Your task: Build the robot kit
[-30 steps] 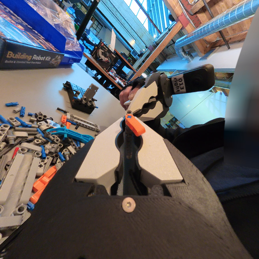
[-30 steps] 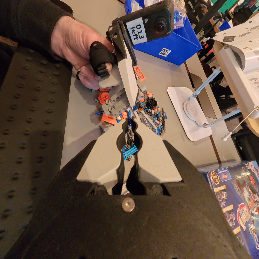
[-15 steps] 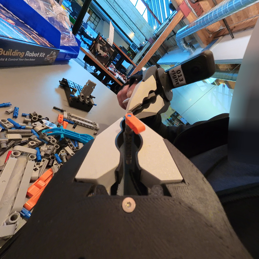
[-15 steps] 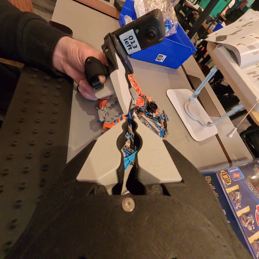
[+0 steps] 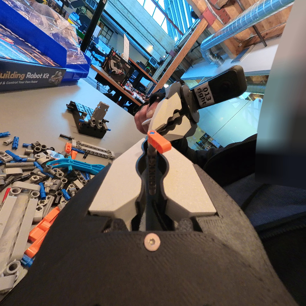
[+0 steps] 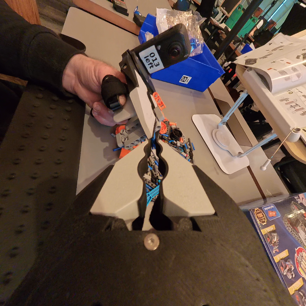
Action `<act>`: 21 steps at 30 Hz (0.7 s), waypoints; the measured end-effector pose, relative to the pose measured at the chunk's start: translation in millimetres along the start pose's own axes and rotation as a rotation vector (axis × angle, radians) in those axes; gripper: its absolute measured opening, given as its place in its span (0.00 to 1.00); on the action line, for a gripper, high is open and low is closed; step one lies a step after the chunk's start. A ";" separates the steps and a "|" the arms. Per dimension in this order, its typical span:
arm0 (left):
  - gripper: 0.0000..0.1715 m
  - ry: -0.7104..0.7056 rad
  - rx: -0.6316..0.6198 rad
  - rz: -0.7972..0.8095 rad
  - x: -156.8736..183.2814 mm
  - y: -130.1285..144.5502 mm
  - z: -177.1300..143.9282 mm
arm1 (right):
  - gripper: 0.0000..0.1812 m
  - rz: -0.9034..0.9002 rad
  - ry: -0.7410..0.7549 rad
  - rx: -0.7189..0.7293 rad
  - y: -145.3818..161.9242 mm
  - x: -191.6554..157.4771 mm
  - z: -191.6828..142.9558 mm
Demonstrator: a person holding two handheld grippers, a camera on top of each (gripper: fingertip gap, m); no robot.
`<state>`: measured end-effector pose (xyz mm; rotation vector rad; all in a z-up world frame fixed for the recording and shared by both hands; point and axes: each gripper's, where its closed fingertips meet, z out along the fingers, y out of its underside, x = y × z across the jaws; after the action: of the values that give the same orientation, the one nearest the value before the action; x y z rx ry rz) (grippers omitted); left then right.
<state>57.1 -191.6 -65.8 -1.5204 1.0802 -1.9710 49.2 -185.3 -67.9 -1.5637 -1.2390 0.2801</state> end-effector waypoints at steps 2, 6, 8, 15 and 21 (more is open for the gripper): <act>0.04 0.012 0.014 0.012 3.1 -1.8 0.3 | 0.01 0.004 0.004 0.015 -3.8 0.8 -1.0; 0.04 0.059 0.074 -0.021 8.3 -9.4 -2.0 | 0.02 0.021 0.010 0.066 -12.6 2.1 -2.8; 0.04 0.083 0.092 -0.027 11.7 -12.2 -2.6 | 0.03 0.034 0.008 0.086 -16.0 2.6 -3.1; 0.06 0.185 0.158 -0.112 21.3 -21.0 -5.2 | 0.03 0.023 0.043 0.164 -27.0 5.0 -5.1; 0.04 0.266 0.191 -0.190 26.4 -25.3 -7.7 | 0.03 0.004 0.068 0.218 -33.3 5.9 -5.5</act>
<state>44.8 -193.0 -30.5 -1.3293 0.8398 -2.3849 37.2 -187.4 -35.9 -1.3773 -1.1140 0.3493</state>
